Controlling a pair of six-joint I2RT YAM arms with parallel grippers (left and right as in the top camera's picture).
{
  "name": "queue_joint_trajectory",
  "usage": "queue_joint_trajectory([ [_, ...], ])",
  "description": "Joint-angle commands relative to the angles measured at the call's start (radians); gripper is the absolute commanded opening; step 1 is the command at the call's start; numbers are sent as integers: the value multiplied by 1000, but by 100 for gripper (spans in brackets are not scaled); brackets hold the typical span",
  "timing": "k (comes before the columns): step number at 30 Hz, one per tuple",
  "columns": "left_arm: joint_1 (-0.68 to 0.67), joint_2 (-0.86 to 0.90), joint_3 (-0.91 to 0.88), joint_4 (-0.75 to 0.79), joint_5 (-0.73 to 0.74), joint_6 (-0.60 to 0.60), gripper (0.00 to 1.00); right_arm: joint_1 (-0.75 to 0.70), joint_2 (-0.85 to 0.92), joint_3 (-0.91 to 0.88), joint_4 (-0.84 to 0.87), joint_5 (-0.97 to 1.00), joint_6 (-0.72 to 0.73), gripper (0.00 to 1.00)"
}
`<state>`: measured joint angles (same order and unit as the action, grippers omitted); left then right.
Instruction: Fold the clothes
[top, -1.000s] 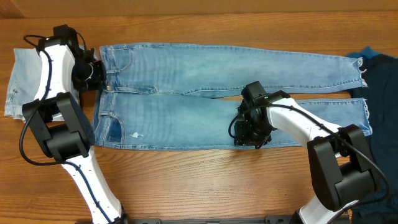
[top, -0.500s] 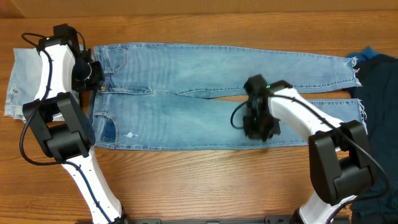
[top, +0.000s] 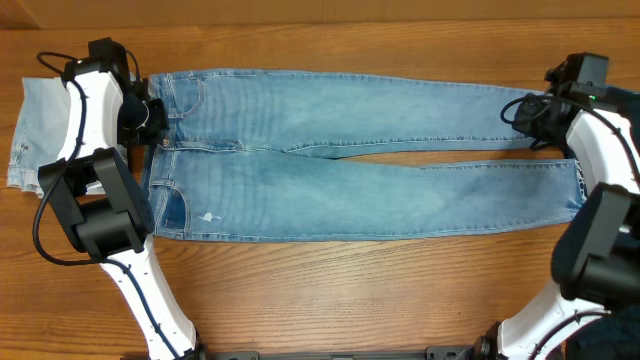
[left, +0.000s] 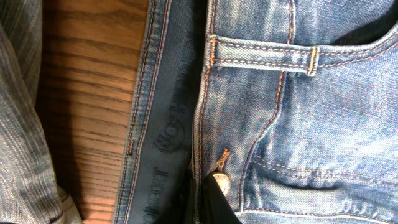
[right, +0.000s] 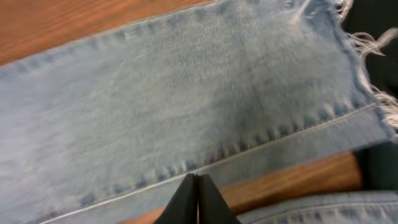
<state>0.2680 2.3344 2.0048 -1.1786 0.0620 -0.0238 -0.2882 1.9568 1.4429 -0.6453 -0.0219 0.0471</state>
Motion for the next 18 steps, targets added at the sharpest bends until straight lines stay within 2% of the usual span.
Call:
queue_joint_trajectory([
  [1,-7,7,25,6,-28,-10,4,1,87,17,58,37,-34,4],
  [7,-7,8,25,21,-143,-10,4,0,173,17,91,74,-55,4],
  [13,-6,24,24,38,-177,-10,4,-2,211,16,91,74,-56,4],
  [15,-6,52,24,37,-179,-10,4,-3,213,16,91,95,-56,4],
  [18,-6,113,23,27,-260,-45,4,-3,213,16,82,100,-79,4],
])
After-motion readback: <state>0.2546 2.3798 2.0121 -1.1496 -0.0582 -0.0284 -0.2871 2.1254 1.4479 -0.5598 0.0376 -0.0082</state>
